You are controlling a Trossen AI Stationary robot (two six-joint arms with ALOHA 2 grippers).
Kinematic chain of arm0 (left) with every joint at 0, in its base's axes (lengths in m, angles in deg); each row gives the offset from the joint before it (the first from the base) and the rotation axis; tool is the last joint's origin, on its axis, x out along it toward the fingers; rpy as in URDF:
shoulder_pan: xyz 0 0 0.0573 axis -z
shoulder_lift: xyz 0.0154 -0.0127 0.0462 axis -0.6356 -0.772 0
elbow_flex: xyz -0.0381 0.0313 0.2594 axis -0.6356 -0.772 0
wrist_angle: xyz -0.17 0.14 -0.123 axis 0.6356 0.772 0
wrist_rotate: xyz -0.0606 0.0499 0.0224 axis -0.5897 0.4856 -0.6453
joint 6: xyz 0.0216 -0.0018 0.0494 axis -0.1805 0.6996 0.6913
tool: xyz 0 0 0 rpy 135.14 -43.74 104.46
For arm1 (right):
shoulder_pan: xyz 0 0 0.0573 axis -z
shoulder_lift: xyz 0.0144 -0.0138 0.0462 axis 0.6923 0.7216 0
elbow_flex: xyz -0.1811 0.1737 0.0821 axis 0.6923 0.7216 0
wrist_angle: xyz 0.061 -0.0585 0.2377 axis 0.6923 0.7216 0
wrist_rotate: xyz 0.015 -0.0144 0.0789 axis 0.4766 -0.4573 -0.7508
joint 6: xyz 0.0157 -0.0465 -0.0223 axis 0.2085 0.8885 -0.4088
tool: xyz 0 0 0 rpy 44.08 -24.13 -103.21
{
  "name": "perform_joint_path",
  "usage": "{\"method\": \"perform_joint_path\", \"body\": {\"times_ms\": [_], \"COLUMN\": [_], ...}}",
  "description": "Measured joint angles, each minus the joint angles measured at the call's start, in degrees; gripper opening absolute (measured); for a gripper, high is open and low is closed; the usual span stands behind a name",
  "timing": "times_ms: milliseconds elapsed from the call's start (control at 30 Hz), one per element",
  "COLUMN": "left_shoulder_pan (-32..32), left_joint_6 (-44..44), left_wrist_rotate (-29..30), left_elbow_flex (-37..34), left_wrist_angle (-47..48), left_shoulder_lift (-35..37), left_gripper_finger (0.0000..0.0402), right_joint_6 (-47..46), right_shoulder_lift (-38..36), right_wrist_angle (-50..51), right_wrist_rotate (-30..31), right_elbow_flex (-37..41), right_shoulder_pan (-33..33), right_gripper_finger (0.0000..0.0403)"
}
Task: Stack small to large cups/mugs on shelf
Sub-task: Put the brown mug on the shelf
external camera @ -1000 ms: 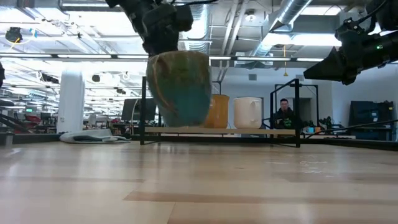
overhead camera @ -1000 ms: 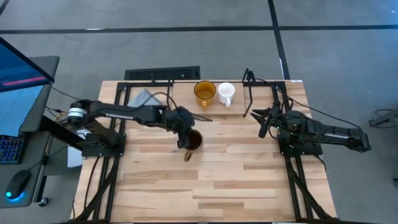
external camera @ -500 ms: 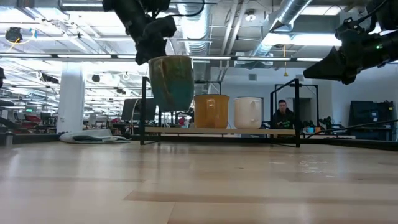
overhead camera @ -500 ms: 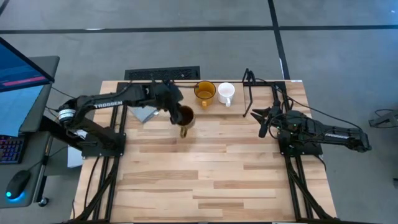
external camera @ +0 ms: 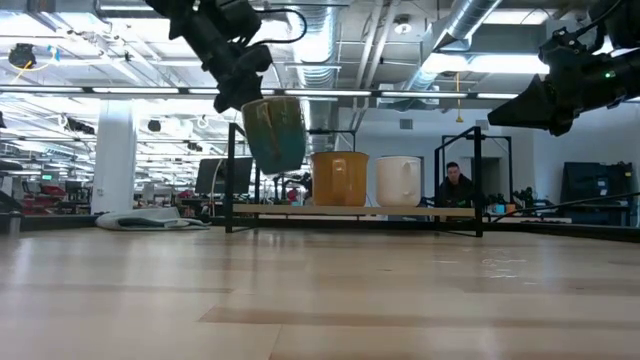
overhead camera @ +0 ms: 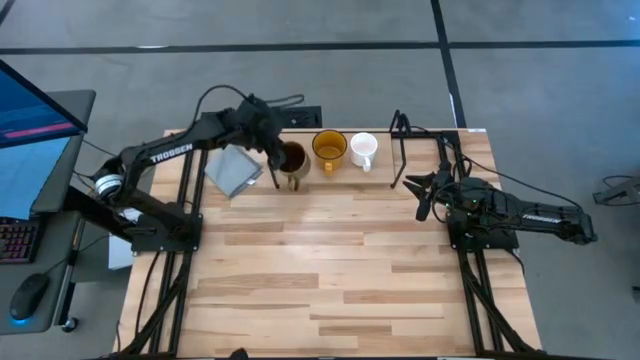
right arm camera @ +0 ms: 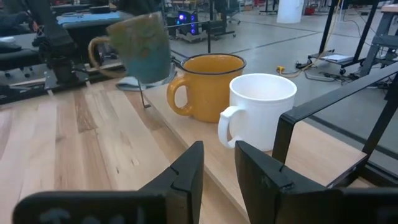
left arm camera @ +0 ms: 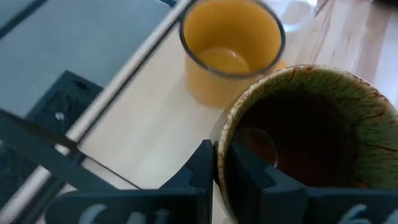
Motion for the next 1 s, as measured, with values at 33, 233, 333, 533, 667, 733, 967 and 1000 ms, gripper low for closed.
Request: {"method": "perform_joint_path", "body": {"times_ms": [33,233,333,533,667,733,967,1000], "left_shoulder_pan": [-0.35,-2.29,-3.12,-4.32,-5.51,-6.53,-8.56,-8.72], "left_joint_6": [0.66,5.96,8.82,11.2,11.42,11.51,13.23,13.23], "left_wrist_rotate": [-0.12,-0.97,-0.92,-0.71,-0.7,-0.81,-2.15,-2.37], "left_elbow_flex": [1.2,12.06,17.09,19.4,19.4,19.4,19.4,19.4], "left_wrist_angle": [0.29,8.02,14.32,18.11,17.23,16.45,15.4,15.09], "left_shoulder_lift": [-0.43,-6.16,-9.2,-12.82,-14.52,-15.44,-19.07,-19.27], "left_gripper_finger": [0.0015,0.0015,0.0015,0.0015,0.0015,0.0015,0.0015,0.0015], "right_joint_6": [0.0,-1.13,-2.42,-2.97,-2.97,-2.97,-2.99,-3.0], "right_shoulder_lift": [-0.01,-0.01,-0.02,-0.01,-0.02,-0.01,0.0,0.0], "right_wrist_angle": [0.0,-0.02,0.0,0.0,0.0,0.0,-0.02,-0.04], "right_wrist_rotate": [0.0,0.01,0.0,0.0,0.0,0.02,0.02,0.02], "right_elbow_flex": [0.0,0.0,0.0,0.0,0.0,0.0,0.0,0.0], "right_shoulder_pan": [0.0,0.0,0.0,0.0,0.02,0.0,0.0,0.0], "right_gripper_finger": [0.0113,0.0113,0.0113,0.0113,0.0113,0.0113,0.0113,0.0113]}}
